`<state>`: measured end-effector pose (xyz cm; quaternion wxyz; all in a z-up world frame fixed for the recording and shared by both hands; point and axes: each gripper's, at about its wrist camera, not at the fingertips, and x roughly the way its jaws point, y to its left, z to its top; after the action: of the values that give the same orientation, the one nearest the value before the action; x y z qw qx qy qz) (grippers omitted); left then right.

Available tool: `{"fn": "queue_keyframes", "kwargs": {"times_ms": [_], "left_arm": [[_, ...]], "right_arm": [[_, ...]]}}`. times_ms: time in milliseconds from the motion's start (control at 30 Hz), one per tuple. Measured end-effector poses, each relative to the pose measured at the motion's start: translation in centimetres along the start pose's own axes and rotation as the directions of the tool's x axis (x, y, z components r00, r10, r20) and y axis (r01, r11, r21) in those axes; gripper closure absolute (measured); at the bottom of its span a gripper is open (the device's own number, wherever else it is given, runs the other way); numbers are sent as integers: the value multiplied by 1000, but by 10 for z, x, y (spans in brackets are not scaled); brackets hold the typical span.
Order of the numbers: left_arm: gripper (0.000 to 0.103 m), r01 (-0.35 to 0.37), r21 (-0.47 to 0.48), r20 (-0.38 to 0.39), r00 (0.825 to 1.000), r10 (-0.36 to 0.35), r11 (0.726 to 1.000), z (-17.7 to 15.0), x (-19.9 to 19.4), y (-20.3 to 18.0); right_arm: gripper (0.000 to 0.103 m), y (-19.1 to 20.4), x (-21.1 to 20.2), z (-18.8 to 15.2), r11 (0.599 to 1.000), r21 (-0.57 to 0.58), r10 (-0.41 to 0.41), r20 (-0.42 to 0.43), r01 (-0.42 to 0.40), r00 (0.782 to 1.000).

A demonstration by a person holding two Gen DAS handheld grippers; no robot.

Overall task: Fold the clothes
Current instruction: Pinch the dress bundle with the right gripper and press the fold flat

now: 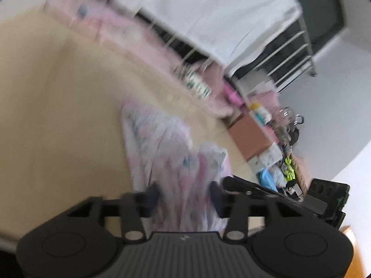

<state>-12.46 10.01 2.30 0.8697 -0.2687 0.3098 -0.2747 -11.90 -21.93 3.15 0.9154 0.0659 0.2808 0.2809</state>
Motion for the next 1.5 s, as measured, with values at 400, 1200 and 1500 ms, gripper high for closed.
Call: {"fn": "queue_keyframes", "kwargs": {"times_ms": [400,1200,1500], "left_arm": [[97,-106,31,-66,992,108,994,2,47,5],[84,-54,331,38,998,44,942,3,-13,-38],[67,-24,-27,2,1000,24,999,-3,29,-2]], "right_arm": [[93,17,53,-26,997,-38,60,-20,-61,998],[91,-4,52,-32,1000,-15,23,50,-22,998],[91,-4,54,-31,1000,7,13,58,-13,998]]}}
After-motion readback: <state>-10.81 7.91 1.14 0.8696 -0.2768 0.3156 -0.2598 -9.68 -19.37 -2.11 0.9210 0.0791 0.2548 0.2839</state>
